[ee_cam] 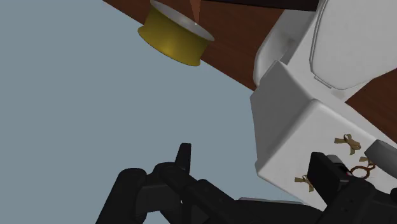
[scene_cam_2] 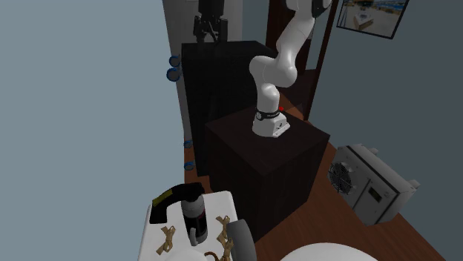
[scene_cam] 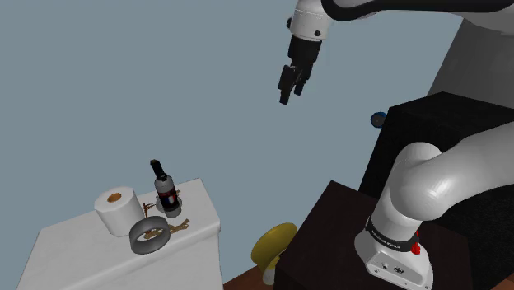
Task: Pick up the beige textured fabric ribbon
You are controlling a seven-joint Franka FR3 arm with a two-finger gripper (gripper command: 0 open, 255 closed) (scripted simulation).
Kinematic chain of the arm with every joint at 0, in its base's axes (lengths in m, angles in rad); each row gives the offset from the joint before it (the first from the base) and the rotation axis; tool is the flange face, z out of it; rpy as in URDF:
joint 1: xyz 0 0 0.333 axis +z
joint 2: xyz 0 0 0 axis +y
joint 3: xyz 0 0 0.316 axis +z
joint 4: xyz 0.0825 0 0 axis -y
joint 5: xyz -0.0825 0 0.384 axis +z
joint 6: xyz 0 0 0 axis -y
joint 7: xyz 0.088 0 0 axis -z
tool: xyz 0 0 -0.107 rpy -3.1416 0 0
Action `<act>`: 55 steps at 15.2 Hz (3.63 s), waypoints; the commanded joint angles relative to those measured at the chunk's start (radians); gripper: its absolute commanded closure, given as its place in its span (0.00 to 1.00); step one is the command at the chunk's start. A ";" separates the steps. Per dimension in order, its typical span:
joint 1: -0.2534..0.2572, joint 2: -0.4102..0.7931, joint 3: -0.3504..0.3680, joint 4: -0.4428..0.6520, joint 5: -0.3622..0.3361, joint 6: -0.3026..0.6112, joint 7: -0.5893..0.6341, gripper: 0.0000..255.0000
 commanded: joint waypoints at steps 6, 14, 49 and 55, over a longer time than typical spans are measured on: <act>0.040 0.130 0.049 -0.002 0.003 0.121 -0.032 0.00; 0.093 0.362 0.132 0.039 -0.017 0.292 -0.071 0.00; 0.343 1.278 0.274 0.480 -0.436 0.610 -0.027 0.00; 0.343 1.278 0.274 0.479 -0.437 0.611 -0.027 1.00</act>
